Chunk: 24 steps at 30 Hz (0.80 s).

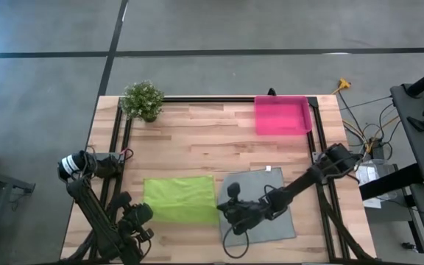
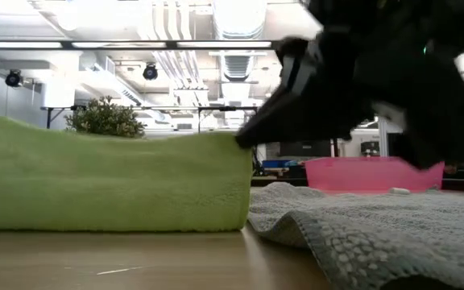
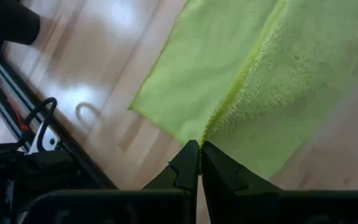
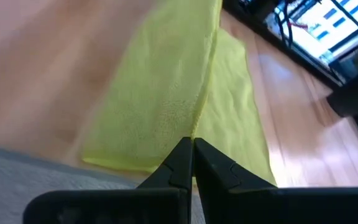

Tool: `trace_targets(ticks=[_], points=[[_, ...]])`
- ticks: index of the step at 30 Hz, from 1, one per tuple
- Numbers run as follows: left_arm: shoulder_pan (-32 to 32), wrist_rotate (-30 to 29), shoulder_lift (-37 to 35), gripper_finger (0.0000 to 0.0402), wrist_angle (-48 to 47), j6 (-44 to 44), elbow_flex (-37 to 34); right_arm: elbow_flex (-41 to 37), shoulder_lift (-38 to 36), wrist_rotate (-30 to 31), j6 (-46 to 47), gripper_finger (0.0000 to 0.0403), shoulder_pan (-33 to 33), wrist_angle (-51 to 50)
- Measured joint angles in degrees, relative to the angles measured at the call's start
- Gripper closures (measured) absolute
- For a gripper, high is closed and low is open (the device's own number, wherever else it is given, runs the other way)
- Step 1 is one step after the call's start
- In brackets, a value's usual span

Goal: Roll microfiber towels into tight, uniform cylinder then place into a basket
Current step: Fold the green microfiber cloth

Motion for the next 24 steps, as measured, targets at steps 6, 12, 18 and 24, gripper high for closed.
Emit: trace_targets(ticks=[6,12,18,24], points=[[0.0,-0.1,0.0,0.0402,-0.08,-1.01,-3.03,-1.32,0.0,0.85,-2.11,0.0394,-2.55,0.37],[0.02,-0.28,0.09,0.0402,0.15,-4.48,-7.79,-1.33,-0.02,0.83,-4.81,0.0394,-5.43,0.62],[0.04,-1.91,0.09,0.0402,0.15,-4.55,-11.11,-1.35,-0.02,-0.89,-7.49,0.0394,-9.06,2.0],[0.13,-2.46,0.09,0.0402,2.9,-4.57,-14.98,-1.35,-0.02,-6.15,-7.67,0.0394,-13.07,3.27]])
